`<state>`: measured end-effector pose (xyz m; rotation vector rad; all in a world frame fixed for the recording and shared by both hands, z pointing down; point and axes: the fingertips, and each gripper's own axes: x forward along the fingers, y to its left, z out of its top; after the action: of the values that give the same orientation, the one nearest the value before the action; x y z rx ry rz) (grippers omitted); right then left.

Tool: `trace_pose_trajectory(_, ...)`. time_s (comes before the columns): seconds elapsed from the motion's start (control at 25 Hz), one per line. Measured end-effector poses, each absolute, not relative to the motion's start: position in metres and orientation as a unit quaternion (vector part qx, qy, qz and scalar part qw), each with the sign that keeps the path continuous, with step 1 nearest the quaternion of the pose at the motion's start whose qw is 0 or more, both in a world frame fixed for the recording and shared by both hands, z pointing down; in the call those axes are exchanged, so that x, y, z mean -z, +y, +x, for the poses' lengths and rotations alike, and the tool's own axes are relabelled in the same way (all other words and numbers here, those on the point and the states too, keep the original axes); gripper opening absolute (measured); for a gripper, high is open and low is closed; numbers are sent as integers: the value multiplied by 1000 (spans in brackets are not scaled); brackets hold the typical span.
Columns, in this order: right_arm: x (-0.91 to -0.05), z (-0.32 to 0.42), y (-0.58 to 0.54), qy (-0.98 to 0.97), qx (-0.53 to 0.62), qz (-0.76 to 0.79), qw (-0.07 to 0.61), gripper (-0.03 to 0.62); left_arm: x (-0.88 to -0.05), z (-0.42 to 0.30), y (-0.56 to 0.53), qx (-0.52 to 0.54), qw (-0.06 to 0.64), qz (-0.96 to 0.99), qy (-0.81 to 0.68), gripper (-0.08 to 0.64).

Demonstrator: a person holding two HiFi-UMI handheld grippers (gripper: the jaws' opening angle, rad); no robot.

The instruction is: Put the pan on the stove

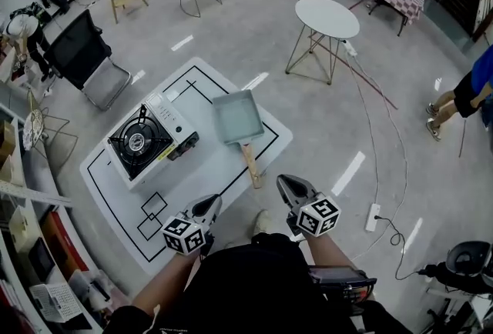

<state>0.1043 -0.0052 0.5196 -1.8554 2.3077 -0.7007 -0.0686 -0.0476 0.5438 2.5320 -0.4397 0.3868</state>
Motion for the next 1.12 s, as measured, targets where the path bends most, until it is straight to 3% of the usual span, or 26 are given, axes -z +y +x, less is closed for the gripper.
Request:
trace_pose_trajectory(0.68,-518,181,-84,788,232,-567,55,26,-552,6,-98,-151,302,919,-204,9)
trace_pose_trajectory(1.12,-524,194,-111,794,246,-554,47,26,-565,22,-116,-152,349,902,-204,9)
